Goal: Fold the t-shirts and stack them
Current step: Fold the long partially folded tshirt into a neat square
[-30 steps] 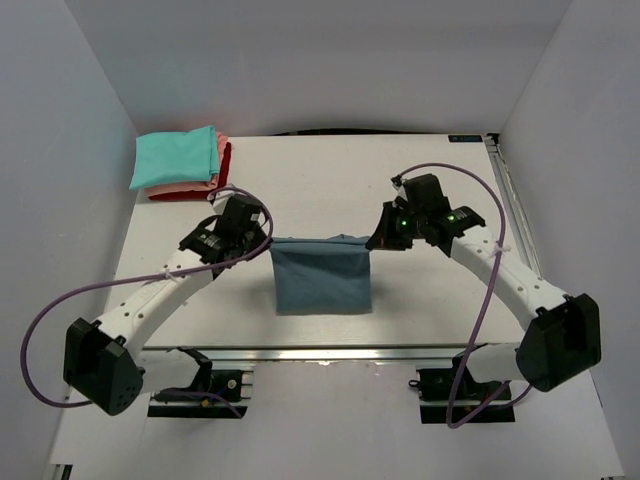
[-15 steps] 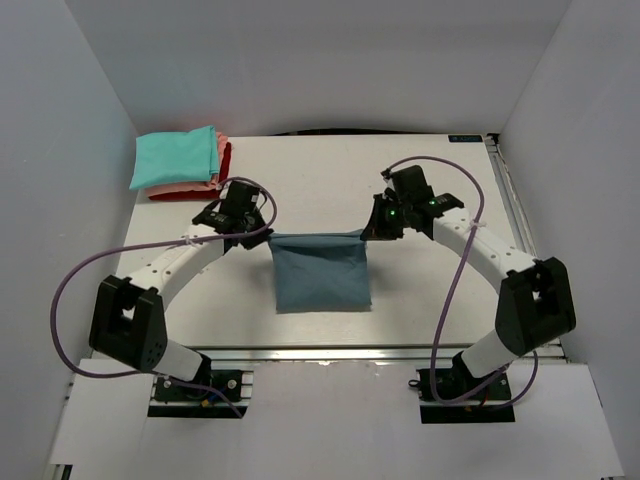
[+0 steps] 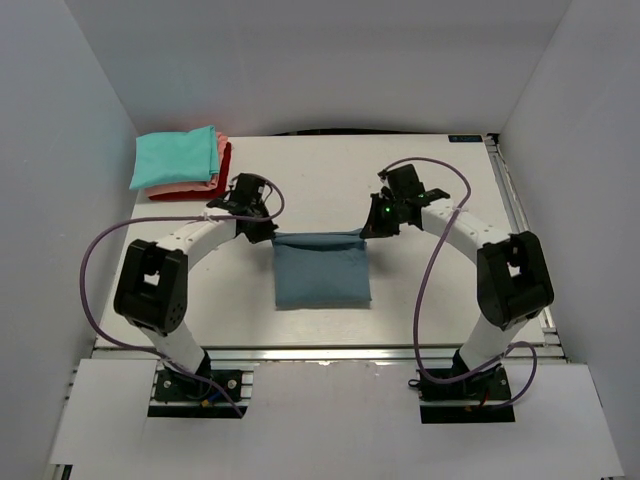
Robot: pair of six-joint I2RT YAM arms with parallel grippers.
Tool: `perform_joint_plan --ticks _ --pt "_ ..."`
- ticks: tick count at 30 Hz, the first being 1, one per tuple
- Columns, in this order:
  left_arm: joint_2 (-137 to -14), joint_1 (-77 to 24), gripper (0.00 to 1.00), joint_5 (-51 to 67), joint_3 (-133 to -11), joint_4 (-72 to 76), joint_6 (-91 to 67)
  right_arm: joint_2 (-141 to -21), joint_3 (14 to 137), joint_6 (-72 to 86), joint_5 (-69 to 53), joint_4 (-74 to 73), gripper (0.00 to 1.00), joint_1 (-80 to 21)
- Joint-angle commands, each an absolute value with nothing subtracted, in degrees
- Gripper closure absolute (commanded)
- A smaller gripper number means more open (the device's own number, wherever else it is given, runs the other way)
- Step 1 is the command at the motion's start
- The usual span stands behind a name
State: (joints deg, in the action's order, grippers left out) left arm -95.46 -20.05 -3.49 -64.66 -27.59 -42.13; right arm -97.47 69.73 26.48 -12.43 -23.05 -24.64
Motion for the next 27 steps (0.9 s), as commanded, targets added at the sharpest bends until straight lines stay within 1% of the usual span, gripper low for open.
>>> perform_joint_plan --ticks 1,9,10,11,12,13,14,15,16,17,19,22,24,27 --pt "-96.15 -17.14 1.0 -9.23 -67.32 -27.78 -38.24 -98.78 71.81 23.82 -8.0 -22.95 1.0 -21.97" --pt "-101.07 -16.26 0.99 -8.53 -71.1 -27.95 -36.39 -102.74 73.74 24.17 -8.09 -21.36 1.0 -21.53" --pt "-102.12 -16.17 0.87 -8.53 -71.63 -28.04 -35.95 -103.27 74.0 24.26 -7.65 -21.1 1.0 -21.45" --pt "-102.48 -16.08 0.78 -8.44 -72.76 -28.04 -35.69 -103.53 74.26 24.43 -7.21 -20.83 1.0 -21.45" --pt "-102.92 -16.0 0.71 -8.35 -73.47 -27.95 -35.25 -103.62 74.53 24.61 -6.86 -20.4 0.96 -21.45" --pt "-103.7 -16.0 0.64 -8.26 -74.17 -28.04 -35.07 -103.88 74.62 24.7 -6.07 -20.04 0.77 -21.45" --pt "-104.15 -16.0 0.51 -8.26 -75.05 -28.3 -34.81 -103.89 74.88 25.05 -5.46 -19.95 0.69 -21.45" --pt "-104.5 -15.82 0.46 -8.26 -77.06 -28.56 -34.37 -103.8 74.97 25.22 -5.19 -18.82 0.6 -21.45" --pt "-105.11 -15.82 0.41 -8.35 -77.95 -28.91 -34.1 -103.71 75.14 25.57 -4.66 -18.29 0.44 -21.36" --pt "-105.29 -15.91 0.35 -8.35 -78.92 -29.0 -33.93 -103.54 75.23 25.84 -4.22 -17.76 0.38 -21.36" --pt "-105.38 -15.73 0.32 -8.44 -80.77 -28.57 -33.66 -103.27 75.67 26.45 -3.7 -15.74 0.28 -21.36" --pt "-105.12 -15.38 0.31 -9.14 -83.4 -29.09 -33.22 -102.57 76.98 26.72 -1.59 -13.62 0.21 -21.36" --pt "-103.98 -15.21 0.31 -9.84 -84.28 -29.62 -32.96 -101.96 78.3 26.37 -0.88 -12.66 0.2 -21.18" --pt "-101.35 -14.94 0.32 -7.65 -84.2 -30.15 -32.26 -100.55 80.33 24.88 -0.61 -12.83 0.23 -21.09"
